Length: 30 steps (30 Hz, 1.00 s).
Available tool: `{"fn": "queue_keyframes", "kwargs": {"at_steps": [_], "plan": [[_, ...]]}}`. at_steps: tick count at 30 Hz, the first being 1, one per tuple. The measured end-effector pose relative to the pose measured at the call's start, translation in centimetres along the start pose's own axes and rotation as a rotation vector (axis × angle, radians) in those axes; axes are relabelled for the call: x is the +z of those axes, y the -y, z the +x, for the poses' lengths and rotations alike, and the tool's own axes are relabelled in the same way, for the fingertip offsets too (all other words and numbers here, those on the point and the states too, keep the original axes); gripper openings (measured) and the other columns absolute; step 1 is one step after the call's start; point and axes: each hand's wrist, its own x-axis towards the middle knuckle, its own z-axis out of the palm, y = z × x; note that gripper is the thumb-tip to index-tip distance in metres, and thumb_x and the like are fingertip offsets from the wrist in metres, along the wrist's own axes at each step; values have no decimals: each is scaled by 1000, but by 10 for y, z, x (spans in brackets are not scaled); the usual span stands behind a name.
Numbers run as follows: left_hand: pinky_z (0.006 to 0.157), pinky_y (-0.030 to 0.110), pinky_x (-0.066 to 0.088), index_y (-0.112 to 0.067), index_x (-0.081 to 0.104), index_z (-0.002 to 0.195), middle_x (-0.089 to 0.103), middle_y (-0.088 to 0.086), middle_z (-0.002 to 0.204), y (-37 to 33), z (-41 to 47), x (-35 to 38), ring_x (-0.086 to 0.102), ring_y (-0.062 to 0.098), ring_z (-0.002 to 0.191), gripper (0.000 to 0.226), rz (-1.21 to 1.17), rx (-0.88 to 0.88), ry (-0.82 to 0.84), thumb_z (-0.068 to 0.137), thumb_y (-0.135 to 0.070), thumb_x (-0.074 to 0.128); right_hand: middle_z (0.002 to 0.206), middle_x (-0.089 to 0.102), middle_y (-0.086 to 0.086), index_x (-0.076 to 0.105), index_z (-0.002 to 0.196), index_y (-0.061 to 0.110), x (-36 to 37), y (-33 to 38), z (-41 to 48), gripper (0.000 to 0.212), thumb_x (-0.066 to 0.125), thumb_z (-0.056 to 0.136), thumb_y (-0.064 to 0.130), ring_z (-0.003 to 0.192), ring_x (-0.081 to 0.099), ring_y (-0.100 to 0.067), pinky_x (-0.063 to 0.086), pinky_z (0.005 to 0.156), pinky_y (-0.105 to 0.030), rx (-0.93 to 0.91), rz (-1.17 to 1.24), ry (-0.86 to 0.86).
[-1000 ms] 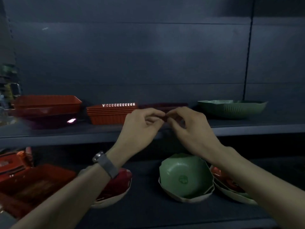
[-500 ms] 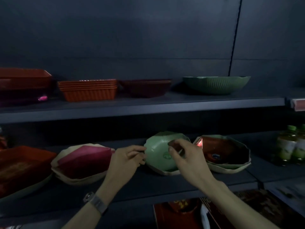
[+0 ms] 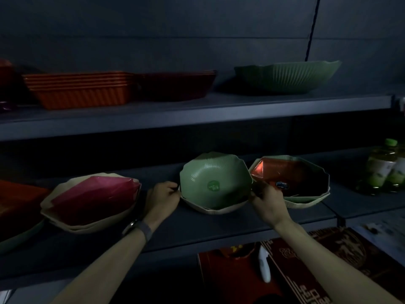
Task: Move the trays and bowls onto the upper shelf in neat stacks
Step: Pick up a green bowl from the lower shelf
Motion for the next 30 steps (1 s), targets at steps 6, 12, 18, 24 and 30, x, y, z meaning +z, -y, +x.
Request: {"fn": "queue_keyframes", "kwargs": {"at_steps": [6, 12, 18, 24, 30], "plan": [[96, 35, 51, -16, 72, 118, 77, 10, 118, -5, 29, 18, 65, 32, 120, 27, 113, -19, 16, 92, -21, 66, 69, 57, 15, 61, 82, 20, 3, -7, 11, 19, 66, 100, 14, 59, 54, 2, 41, 48, -7, 49, -78, 37], [86, 36, 53, -7, 70, 108, 72, 16, 119, -4, 56, 34, 65, 39, 112, 30, 161, -85, 41, 88, -28, 63, 86, 65, -5, 69, 92, 13, 8, -8, 22, 14, 65, 100, 24, 68, 57, -18, 41, 63, -29, 130, -205, 122], [77, 33, 51, -11, 70, 112, 69, 16, 120, -1, 74, 49, 66, 40, 107, 35, 252, -95, 116, 87, -33, 61, 121, 60, -17, 63, 121, 8, 16, -2, 27, 27, 63, 101, 27, 112, 61, -38, 49, 84, -41, 130, -321, 196], [90, 43, 59, -12, 66, 119, 68, 17, 125, 10, 88, 55, 66, 40, 111, 41, 336, -92, 122, 86, -36, 65, 129, 55, -15, 56, 128, 10, 12, 0, 35, 35, 64, 101, 30, 120, 56, -35, 48, 93, -43, 171, -354, 166], [87, 43, 59, -9, 58, 116, 66, 19, 124, 10, 89, 50, 67, 41, 109, 39, 380, -65, 120, 78, -16, 63, 127, 57, -15, 59, 125, 10, 12, 5, 41, 37, 68, 99, 34, 116, 60, -34, 51, 89, -41, 203, -295, 130]]}}
